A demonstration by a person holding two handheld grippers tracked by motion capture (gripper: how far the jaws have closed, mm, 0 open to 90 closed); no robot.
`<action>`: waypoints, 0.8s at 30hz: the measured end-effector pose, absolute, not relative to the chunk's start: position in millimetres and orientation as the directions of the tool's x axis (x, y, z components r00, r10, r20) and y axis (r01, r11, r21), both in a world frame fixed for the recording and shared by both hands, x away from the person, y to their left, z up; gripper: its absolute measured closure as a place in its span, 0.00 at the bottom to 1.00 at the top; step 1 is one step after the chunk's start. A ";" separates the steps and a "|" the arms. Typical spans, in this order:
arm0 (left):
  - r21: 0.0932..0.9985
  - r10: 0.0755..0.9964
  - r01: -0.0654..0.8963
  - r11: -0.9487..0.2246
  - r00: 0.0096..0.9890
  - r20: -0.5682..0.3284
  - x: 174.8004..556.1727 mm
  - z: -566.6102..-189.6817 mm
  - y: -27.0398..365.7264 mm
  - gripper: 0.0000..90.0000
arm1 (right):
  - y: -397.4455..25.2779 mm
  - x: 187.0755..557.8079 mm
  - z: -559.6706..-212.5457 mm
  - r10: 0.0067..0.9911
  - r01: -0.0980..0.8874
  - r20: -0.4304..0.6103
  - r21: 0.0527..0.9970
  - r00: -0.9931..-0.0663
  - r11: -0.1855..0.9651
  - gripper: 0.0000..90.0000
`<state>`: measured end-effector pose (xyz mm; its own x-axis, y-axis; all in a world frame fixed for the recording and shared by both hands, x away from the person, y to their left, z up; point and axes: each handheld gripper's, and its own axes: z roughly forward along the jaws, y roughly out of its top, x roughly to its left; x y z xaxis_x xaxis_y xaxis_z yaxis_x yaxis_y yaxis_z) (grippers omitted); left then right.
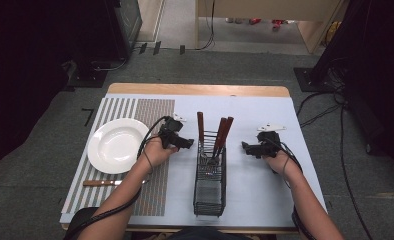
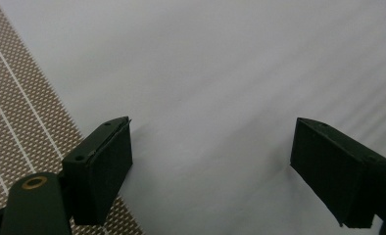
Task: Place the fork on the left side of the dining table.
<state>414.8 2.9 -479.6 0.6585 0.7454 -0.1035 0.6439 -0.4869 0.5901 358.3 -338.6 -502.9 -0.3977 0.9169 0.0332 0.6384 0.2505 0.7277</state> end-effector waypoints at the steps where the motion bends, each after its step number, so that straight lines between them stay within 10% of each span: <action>1: 0.572 0.746 0.656 -0.492 0.657 -0.113 416.5 -476.7 4.1 0.24 | -338.6 358.3 -502.9 0.917 0.639 0.033 0.728 -0.398 0.251 0.13; 24: 0.623 0.687 0.598 -0.504 0.715 -0.130 407.5 -442.5 11.2 0.42 | -338.3 358.2 -502.9 0.917 0.638 0.032 0.728 -0.397 0.250 0.13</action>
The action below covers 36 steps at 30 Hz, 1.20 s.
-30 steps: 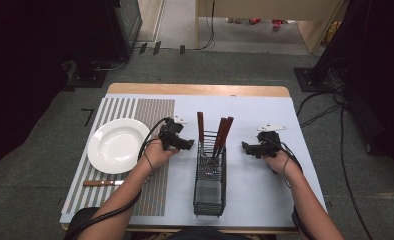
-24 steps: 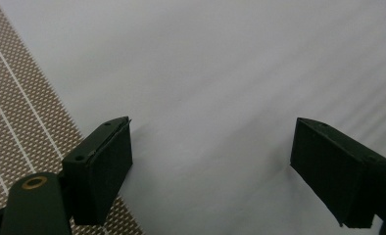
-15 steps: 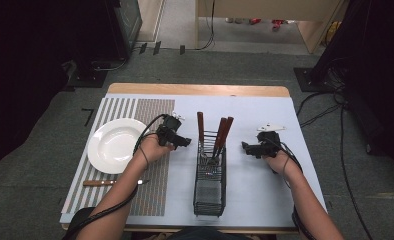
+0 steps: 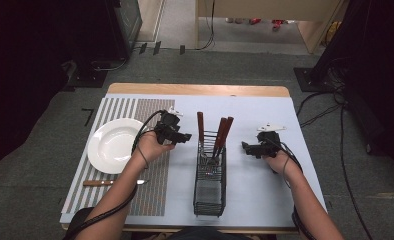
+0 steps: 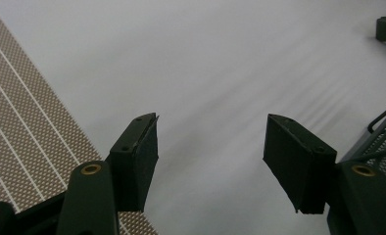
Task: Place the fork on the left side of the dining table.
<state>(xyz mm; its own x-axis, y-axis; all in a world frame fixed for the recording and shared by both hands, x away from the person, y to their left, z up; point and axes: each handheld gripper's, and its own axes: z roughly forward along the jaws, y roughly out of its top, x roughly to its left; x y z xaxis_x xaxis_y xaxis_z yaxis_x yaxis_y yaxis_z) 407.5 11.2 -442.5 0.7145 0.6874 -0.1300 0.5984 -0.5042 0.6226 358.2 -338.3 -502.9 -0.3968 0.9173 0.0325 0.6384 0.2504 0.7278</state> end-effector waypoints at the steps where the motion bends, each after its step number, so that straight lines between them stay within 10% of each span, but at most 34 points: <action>1: 0.629 0.671 0.585 -0.511 0.729 -0.133 406.5 -439.7 11.3 0.41 | -338.3 358.2 -502.9 0.917 0.638 0.032 0.728 -0.397 0.250 0.13; 36: 0.766 0.554 0.398 -0.505 0.830 -0.066 376.0 -346.5 21.2 0.40 | -338.4 358.0 -502.9 0.917 0.638 0.034 0.729 -0.396 0.249 0.13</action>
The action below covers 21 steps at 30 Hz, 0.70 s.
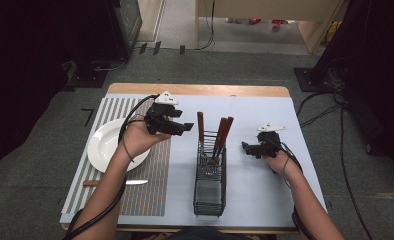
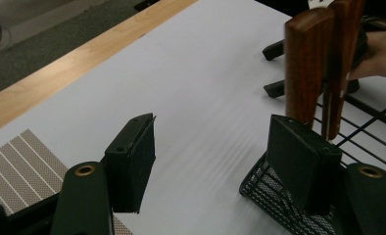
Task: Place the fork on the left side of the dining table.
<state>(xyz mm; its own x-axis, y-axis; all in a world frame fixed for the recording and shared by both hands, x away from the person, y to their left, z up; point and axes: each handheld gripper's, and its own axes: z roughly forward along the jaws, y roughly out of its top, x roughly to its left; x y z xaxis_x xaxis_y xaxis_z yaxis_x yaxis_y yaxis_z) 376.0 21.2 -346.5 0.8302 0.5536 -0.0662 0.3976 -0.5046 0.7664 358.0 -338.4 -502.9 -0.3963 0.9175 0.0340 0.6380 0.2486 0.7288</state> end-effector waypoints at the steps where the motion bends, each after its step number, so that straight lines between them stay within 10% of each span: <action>1: 0.772 0.550 0.396 -0.497 0.832 -0.073 374.4 -343.7 20.9 0.40 | -338.4 358.0 -502.9 0.917 0.638 0.034 0.729 -0.396 0.249 0.13; 21: 0.829 0.471 0.342 -0.443 0.875 -0.109 371.6 -322.1 3.1 0.44 | -338.4 358.0 -503.0 0.917 0.638 0.034 0.729 -0.397 0.249 0.13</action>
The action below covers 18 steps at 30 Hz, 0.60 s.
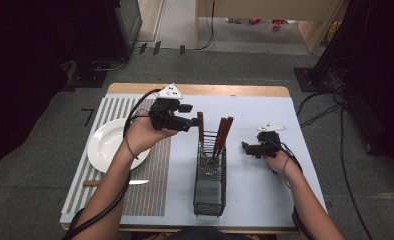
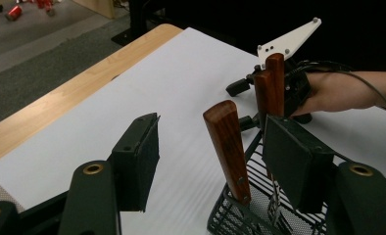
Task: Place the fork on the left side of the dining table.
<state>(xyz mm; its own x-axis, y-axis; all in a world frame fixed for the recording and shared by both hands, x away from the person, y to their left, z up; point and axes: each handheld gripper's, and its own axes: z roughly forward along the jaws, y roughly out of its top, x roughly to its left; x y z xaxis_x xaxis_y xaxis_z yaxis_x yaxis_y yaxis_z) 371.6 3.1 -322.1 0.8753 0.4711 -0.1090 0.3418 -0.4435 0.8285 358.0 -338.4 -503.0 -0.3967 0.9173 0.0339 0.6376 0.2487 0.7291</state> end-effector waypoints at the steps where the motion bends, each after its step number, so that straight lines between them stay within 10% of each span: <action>1: 0.826 0.468 0.344 -0.447 0.877 -0.112 372.4 -323.1 1.2 0.45 | -338.4 358.0 -503.0 0.917 0.637 0.034 0.729 -0.397 0.249 0.13; 18: 0.810 0.414 0.360 -0.464 0.896 -0.161 381.6 -329.4 -10.9 0.77 | -338.4 357.9 -503.0 0.917 0.638 0.034 0.729 -0.396 0.248 0.13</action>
